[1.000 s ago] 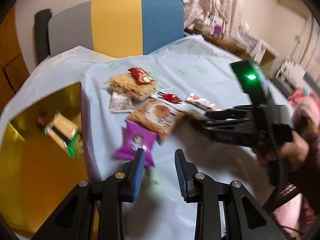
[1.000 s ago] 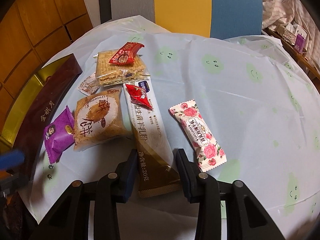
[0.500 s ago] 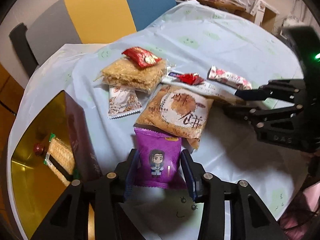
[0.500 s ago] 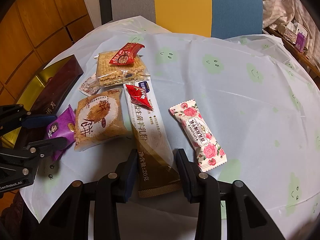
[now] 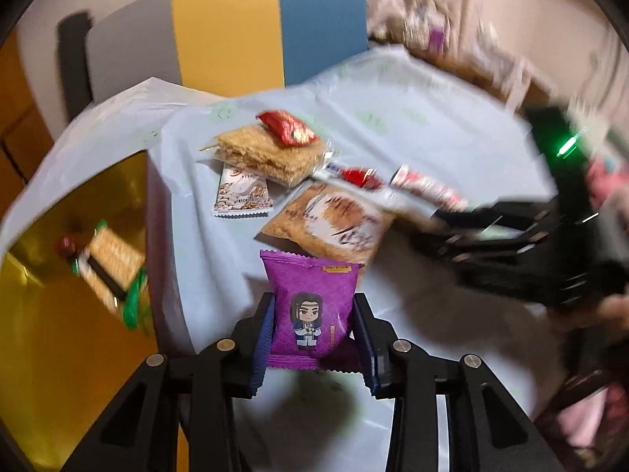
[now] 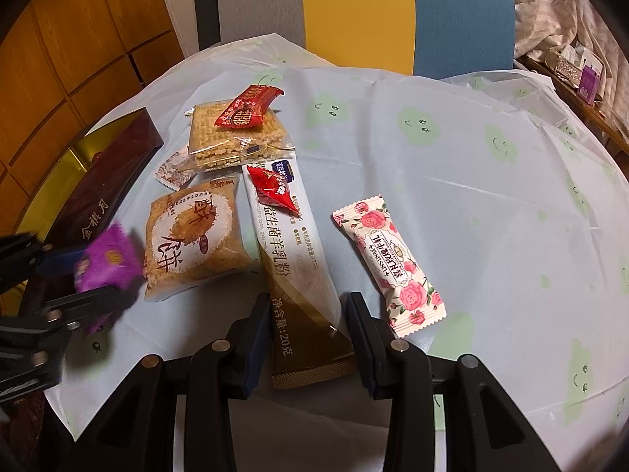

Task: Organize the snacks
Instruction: 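Move the purple candy bag into the gold tray and open the left tool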

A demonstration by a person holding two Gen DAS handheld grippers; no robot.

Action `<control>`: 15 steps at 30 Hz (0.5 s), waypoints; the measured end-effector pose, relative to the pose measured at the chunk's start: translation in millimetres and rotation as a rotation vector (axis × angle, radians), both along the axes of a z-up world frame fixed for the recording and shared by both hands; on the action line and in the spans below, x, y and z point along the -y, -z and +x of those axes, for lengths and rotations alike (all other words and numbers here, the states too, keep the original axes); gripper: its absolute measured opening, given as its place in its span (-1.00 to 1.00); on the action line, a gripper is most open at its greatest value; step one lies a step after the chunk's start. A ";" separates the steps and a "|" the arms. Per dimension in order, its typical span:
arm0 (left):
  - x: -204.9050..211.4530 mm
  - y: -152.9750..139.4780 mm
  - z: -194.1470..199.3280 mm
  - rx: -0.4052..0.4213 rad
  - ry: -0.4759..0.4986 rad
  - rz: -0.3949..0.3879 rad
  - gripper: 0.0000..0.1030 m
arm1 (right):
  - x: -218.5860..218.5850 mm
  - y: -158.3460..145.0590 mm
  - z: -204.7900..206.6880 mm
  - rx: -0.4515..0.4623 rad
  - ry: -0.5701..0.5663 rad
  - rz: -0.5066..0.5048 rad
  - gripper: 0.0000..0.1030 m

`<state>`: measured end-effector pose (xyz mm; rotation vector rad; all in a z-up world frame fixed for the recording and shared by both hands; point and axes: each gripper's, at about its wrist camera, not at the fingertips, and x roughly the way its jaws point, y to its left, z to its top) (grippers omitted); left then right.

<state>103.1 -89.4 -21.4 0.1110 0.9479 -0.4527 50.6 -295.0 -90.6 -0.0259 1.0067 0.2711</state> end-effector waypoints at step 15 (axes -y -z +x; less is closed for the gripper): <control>-75.4 -41.6 -59.0 0.055 -0.148 -0.307 -0.25 | -5.7 1.8 -8.3 0.061 0.021 -0.040 -0.23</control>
